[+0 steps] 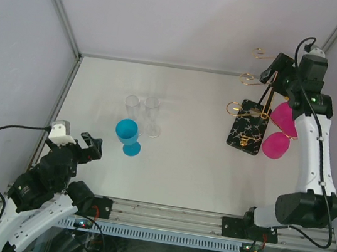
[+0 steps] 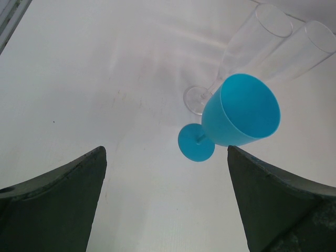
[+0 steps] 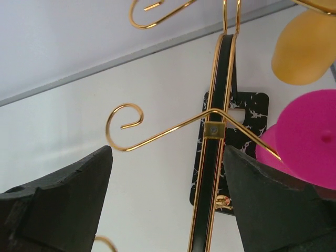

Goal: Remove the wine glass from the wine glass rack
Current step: Adjust the wine rack at the center of the board.

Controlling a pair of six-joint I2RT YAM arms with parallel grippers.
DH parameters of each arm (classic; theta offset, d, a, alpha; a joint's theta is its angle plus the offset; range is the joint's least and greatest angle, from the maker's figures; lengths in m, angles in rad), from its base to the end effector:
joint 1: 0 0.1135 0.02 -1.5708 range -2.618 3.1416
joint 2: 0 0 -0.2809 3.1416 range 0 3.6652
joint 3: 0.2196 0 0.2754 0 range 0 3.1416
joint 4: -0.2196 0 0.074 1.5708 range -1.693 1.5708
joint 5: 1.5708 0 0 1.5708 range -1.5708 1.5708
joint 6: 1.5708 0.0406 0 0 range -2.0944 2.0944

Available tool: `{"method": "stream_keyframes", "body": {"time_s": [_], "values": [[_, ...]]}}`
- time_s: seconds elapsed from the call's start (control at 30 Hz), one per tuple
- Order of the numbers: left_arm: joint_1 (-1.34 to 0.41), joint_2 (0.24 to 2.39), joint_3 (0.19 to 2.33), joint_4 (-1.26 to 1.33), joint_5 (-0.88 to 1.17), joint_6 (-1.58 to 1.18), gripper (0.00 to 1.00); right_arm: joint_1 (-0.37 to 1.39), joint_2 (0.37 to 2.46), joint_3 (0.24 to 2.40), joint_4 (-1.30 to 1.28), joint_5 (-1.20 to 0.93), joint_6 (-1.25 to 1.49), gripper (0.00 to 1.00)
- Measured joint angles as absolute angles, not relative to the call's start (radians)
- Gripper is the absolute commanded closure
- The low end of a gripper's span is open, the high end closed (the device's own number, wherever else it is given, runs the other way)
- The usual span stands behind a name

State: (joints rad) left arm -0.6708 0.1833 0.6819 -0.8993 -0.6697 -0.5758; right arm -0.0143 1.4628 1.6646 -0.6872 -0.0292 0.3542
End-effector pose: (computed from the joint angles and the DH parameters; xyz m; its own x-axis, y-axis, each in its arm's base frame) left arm 0.0538 -0.0105 0.3046 -0.2778 -0.3245 -0.9042 -0.1331 0.9451 -0.2983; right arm 0.3424 -0.0037 0.4520 -0.4415 0.3531 -0.8249 0.1510 0.9355 0.3196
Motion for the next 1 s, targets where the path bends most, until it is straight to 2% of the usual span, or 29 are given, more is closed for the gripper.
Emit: {"method": "stream_keyframes", "body": {"time_s": [0.2, 0.33, 0.53, 0.73, 1.0], "values": [[-0.671, 0.183, 0.682, -0.899, -0.67, -0.576, 0.0, -0.005, 1.317, 1.655, -0.72, 0.0, 0.349, 0.14], [-0.671, 0.183, 0.682, -0.899, -0.67, -0.576, 0.0, -0.021, 1.081, 1.525, -0.709, 0.076, 0.34, 0.17], [-0.671, 0.18, 0.682, -0.899, -0.67, -0.575, 0.0, -0.215, 0.76, 1.378, -0.735, 0.133, 0.36, 0.17], [-0.671, 0.18, 0.682, -0.899, -0.669, -0.575, 0.0, -0.388, 0.736, 1.321, -0.787, 0.033, 0.422, 0.17], [-0.671, 0.163, 0.682, -0.898, -0.669, -0.575, 0.0, -0.532, 0.795, 1.196, -0.842, -0.159, 0.517, 0.26]]}}
